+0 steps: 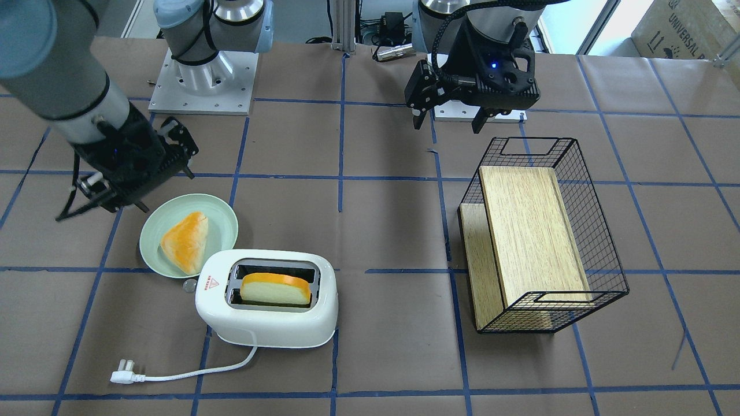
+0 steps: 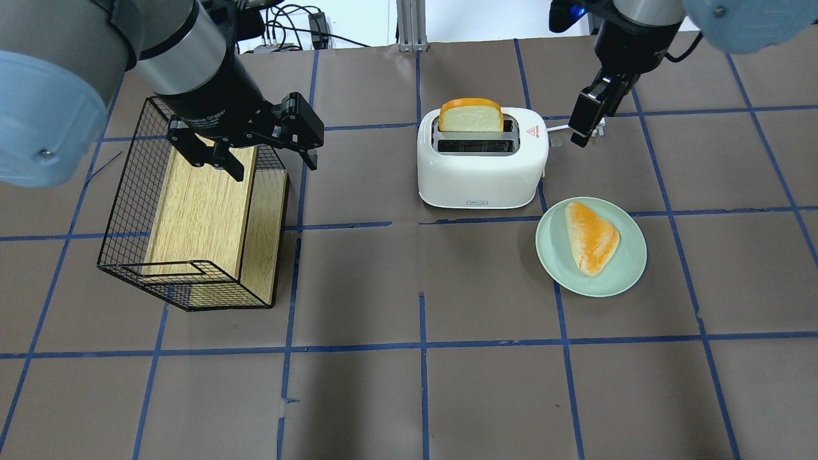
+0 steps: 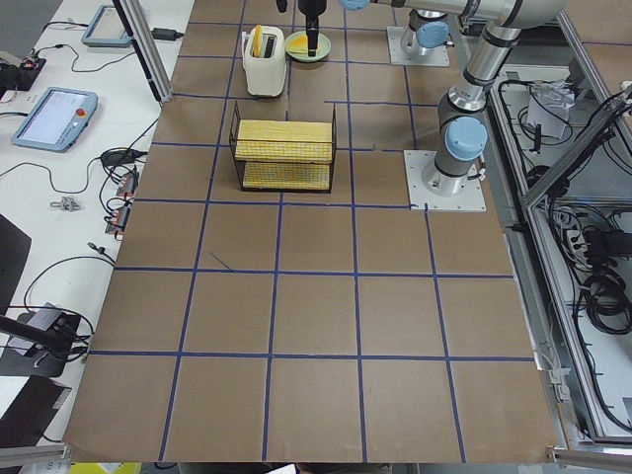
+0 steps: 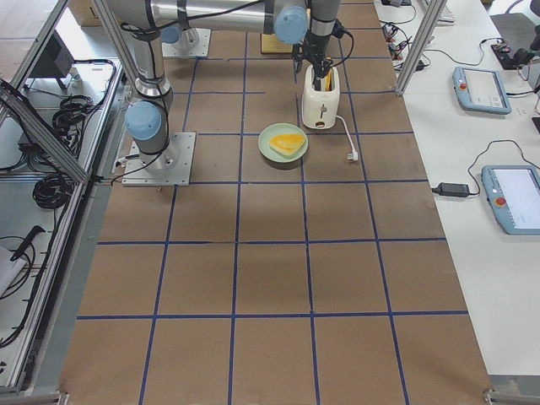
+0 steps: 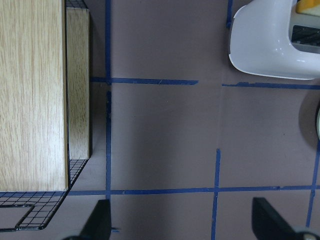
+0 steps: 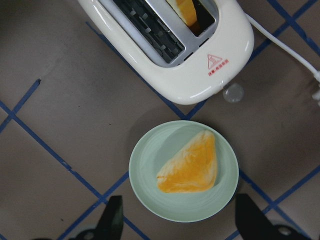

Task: Press toaster with right arm

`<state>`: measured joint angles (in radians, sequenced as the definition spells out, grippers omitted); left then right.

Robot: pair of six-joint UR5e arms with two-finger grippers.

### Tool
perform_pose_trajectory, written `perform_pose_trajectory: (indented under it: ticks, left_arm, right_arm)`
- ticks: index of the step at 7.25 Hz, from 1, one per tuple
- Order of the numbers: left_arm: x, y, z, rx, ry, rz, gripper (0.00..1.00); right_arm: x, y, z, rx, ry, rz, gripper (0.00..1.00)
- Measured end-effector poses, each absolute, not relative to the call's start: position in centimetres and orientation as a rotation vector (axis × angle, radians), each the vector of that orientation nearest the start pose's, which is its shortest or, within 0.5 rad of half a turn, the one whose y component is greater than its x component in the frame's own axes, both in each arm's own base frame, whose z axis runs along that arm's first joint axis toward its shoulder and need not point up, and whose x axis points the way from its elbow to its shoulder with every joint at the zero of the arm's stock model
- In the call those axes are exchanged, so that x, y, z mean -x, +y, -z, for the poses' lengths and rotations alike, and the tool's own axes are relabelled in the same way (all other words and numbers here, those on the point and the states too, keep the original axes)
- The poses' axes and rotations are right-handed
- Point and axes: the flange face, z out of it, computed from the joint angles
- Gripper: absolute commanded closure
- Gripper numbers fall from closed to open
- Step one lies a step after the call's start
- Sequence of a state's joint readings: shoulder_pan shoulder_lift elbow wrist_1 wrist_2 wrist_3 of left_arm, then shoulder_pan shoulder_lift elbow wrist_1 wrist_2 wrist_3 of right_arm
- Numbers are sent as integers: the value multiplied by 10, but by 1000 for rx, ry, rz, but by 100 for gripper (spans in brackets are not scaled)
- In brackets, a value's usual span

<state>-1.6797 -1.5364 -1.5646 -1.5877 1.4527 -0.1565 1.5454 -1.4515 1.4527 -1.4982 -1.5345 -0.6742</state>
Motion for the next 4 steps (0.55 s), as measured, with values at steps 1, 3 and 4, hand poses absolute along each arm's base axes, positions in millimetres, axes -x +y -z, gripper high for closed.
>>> perform_pose_trajectory:
  ticks: [1, 3, 4]
  left_arm:
    - [196, -461, -507, 75, 3261, 12, 0]
    - [196, -461, -506, 75, 3261, 12, 0]
    - [196, -461, -506, 75, 3261, 12, 0]
  right_arm:
    - [-125, -509, -489, 744, 2997, -78, 0]
    - [-127, -480, -487, 521, 3049, -69, 0]
    - [-127, -478, -489, 494, 3054, -51, 0]
